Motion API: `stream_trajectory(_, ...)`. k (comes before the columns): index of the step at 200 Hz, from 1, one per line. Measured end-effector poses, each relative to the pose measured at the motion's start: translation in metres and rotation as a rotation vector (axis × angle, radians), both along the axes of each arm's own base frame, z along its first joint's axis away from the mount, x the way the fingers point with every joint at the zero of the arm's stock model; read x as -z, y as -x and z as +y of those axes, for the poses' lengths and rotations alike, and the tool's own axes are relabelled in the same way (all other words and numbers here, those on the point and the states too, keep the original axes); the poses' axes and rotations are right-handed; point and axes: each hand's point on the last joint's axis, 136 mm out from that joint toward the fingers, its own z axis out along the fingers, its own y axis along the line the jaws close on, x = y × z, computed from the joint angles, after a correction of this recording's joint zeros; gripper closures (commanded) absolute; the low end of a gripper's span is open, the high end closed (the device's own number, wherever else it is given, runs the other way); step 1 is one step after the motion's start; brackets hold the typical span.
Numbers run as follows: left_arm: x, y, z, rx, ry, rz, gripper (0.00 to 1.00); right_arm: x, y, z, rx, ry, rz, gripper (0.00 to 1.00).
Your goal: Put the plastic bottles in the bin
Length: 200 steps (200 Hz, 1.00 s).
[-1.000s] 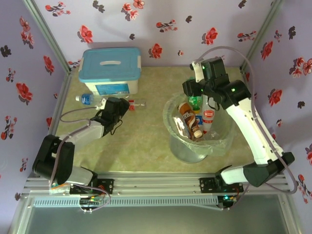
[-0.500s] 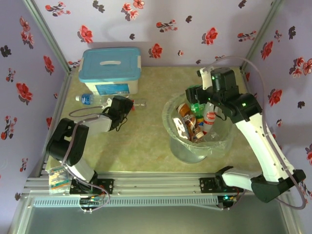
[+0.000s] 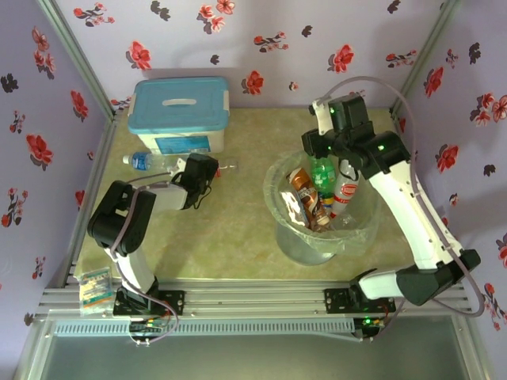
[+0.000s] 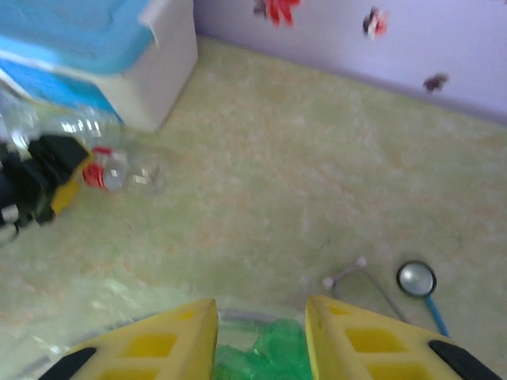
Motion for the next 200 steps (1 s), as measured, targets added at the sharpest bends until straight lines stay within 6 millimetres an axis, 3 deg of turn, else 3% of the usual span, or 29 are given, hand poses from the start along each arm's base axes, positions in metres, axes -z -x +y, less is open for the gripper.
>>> stream_trajectory(18, -0.001, -0.002, -0.001, -0.005, 0.009, -0.007, 0.31, 0.023, 0.010, -0.004, 0.007, 0.008, 0.053, 0.69)
stream_trajectory(32, -0.001, -0.003, -0.001, -0.007, 0.016, -0.014, 0.33, 0.026, 0.016, -0.007, 0.017, -0.003, 0.055, 0.69)
stream_trajectory(70, -0.002, -0.006, -0.002, -0.011, 0.025, -0.025, 0.40, -0.002, 0.026, -0.010, 0.021, -0.064, 0.001, 0.46)
stream_trajectory(86, -0.002, -0.006, -0.002, -0.010, 0.025, -0.027, 0.45, -0.019, 0.026, -0.007, 0.009, -0.093, -0.035, 0.41)
stream_trajectory(144, -0.001, -0.006, -0.002, -0.010, 0.025, -0.025, 0.52, -0.062, 0.042, -0.006, -0.018, -0.215, -0.148, 0.38)
stream_trajectory(200, -0.005, 0.002, -0.006, 0.030, 0.043, -0.026, 0.51, -0.055, 0.047, -0.004, -0.029, -0.240, -0.124, 0.36)
